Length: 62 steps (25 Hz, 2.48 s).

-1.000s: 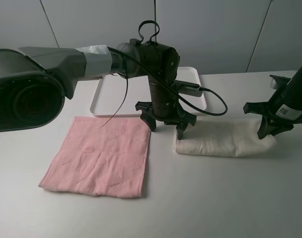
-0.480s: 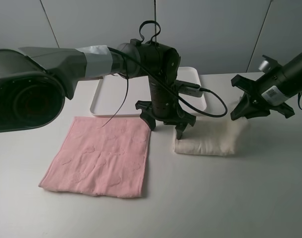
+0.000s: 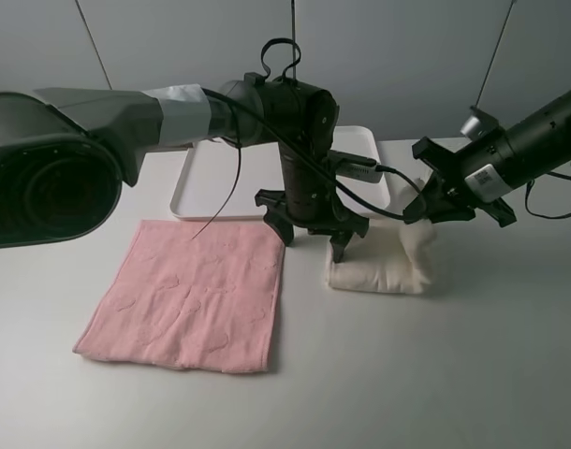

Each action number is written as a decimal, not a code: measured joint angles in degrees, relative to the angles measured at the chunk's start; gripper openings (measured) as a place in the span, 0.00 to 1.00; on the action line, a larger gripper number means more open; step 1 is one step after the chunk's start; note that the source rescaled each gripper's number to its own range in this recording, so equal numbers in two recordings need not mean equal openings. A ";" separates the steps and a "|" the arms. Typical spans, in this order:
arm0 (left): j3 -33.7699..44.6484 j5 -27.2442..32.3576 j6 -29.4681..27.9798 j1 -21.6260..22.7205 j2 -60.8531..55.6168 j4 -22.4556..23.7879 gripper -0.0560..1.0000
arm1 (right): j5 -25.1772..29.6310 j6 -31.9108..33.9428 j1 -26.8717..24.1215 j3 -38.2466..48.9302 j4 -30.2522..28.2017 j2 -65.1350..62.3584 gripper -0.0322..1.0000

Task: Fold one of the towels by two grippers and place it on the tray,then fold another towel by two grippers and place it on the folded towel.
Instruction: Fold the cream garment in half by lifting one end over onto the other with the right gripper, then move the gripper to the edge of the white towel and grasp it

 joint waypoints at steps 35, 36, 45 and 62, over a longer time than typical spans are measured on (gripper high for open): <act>-17.17 5.00 7.11 8.86 0.91 -13.47 0.99 | -7.91 -20.27 4.12 8.62 30.84 2.01 0.07; -17.60 5.08 7.11 9.01 0.91 -13.47 0.99 | -7.91 -20.27 4.34 8.64 31.99 2.01 0.09; -17.89 5.39 7.44 10.41 0.91 -13.76 0.99 | -4.38 -24.85 8.52 8.74 41.56 2.10 0.52; -17.89 5.39 8.84 13.06 0.91 -14.20 0.99 | -8.28 -17.18 -5.77 8.74 23.44 -2.87 0.77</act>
